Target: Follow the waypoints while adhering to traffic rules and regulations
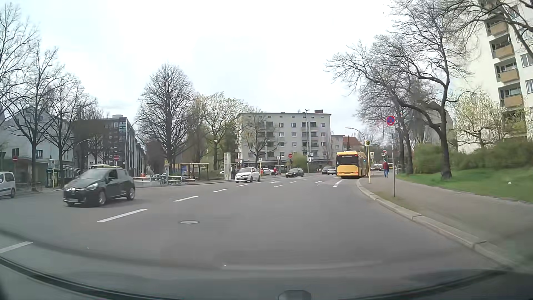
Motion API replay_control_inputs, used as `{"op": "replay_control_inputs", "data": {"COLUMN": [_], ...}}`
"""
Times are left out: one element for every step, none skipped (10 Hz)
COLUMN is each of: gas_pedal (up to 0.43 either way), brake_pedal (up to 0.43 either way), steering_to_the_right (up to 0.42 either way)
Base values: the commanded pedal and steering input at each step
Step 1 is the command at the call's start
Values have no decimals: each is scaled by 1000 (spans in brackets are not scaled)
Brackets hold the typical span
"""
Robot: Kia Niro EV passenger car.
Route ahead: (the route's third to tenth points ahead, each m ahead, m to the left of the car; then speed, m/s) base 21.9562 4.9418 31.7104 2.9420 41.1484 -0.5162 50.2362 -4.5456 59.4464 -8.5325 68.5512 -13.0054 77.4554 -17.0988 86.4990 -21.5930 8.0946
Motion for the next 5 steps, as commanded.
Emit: {"op": "replay_control_inputs", "data": {"gas_pedal": [79,79,79,79,79], "brake_pedal": [0,0,0,0,0], "steering_to_the_right": [28,28,27,27,26]}}
